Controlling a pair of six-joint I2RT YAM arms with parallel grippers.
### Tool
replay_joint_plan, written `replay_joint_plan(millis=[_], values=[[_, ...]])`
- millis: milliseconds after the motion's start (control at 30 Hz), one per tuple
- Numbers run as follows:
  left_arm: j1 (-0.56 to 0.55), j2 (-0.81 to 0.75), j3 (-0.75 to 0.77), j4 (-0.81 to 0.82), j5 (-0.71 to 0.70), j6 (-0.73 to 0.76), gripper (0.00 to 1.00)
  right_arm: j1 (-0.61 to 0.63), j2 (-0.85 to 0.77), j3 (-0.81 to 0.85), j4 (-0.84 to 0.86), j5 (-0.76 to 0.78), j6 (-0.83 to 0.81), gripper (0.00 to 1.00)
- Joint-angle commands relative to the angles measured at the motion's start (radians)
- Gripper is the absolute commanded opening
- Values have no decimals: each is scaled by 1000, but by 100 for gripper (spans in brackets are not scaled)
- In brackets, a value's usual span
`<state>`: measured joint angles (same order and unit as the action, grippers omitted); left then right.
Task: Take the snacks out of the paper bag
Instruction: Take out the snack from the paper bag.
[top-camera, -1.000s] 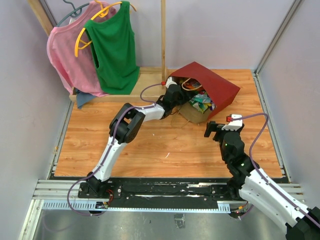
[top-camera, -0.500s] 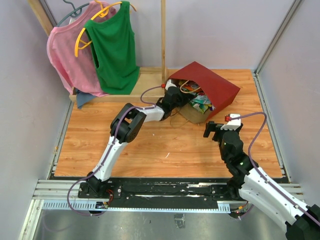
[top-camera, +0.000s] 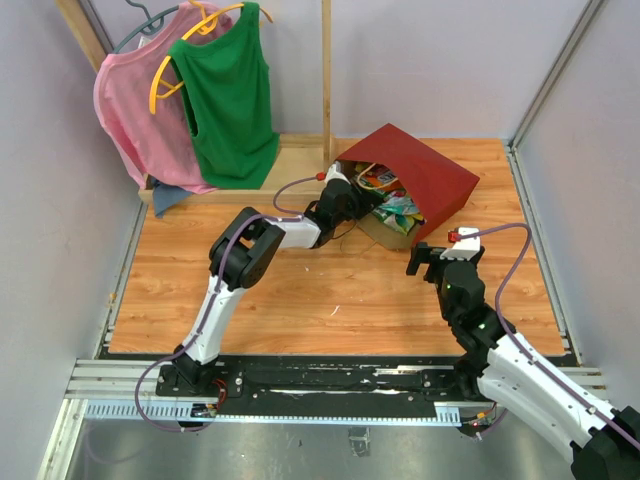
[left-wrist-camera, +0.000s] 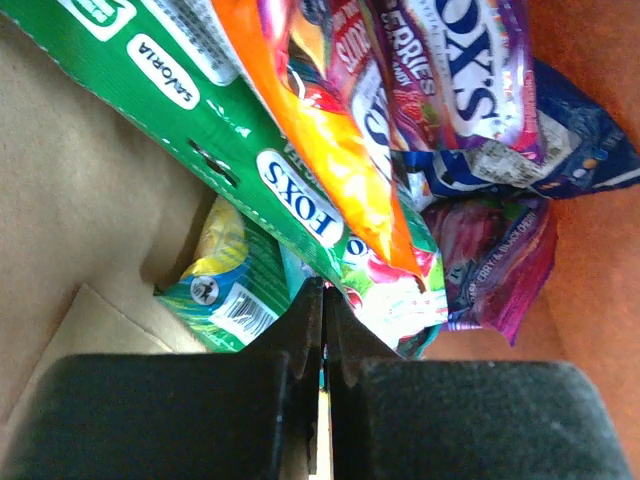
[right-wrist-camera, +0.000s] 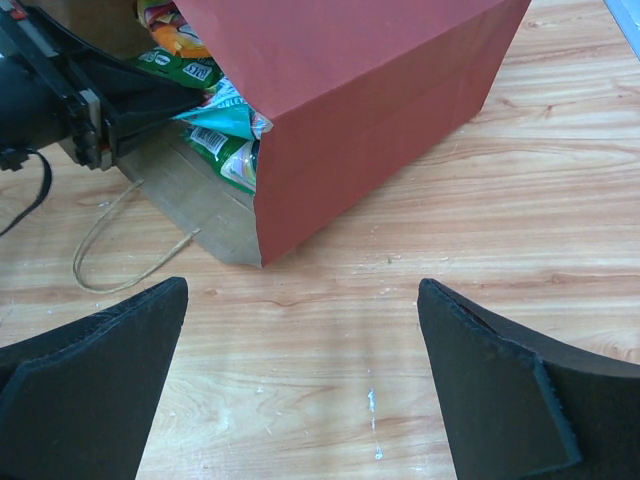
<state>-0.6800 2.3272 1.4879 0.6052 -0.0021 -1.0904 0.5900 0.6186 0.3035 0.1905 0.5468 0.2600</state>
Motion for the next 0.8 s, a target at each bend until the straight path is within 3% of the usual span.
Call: replay_joint_plan(millis=[0,300,767], values=[[10,-115,-33,77,76,31,0,10,16,10,22,21,-1,100],[43,-269,-201,124,120,67,1,11,24,17,9,23,7,100],[179,-500,-417,234,321,104,1,10,35,15,16,18,9,100]])
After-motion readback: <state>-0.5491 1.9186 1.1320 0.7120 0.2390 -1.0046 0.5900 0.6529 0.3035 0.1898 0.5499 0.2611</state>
